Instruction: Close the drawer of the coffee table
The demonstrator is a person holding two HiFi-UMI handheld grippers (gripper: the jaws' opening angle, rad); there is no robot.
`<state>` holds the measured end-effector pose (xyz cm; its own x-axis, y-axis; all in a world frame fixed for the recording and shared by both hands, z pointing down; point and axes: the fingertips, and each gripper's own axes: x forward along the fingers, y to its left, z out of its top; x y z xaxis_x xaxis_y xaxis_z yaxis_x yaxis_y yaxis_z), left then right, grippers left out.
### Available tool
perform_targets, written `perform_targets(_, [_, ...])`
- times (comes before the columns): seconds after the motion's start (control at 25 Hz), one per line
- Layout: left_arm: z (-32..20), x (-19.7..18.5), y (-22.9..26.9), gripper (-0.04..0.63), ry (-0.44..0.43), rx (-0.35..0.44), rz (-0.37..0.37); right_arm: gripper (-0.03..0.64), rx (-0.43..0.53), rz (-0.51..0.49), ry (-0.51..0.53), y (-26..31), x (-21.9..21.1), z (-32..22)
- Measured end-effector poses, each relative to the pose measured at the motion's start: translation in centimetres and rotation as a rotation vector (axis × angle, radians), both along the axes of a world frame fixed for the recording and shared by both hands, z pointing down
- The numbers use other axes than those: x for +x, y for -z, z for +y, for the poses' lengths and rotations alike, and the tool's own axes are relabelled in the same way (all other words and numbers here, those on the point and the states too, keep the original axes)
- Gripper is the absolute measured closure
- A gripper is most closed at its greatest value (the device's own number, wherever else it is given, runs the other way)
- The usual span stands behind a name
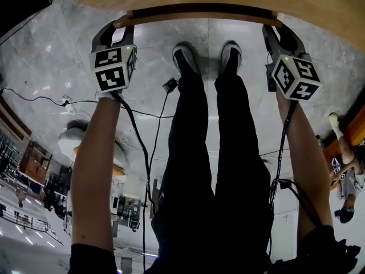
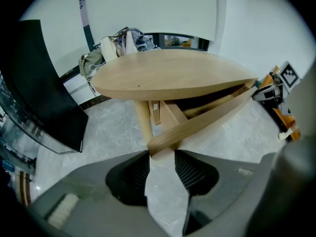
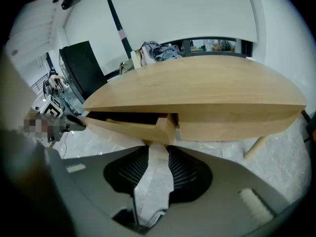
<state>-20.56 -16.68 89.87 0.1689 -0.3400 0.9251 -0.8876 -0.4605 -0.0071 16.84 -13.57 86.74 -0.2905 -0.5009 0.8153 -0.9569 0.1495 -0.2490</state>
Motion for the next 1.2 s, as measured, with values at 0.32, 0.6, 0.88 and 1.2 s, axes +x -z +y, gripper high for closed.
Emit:
perform_targets(0.32, [-2.2,0.7,0.3,0.430,0.030,0.021,0.018,0.485,0.033,-0.122,-0.128,0.1,0.8,-2.3])
perform_targets(0.6, [-4.5,1.1,0.3,0.430,0.020,0.060,0.013,0.485,0.086,-0.183,-0.194,0.2,0.9,-4.6])
perform_targets(0.88, [-5.4,1.3,0.2,0.426,0.025,0.082,0.001,0.530,0.131,-0.320,-0.318,0.0,0.8,-5.2])
perform_targets(1.2, [-5.1,1.2,0.5,0.426,0.070,0.079,0.031,0.549,0.106,-0.296,-0.288,0.1,1.2,-4.2])
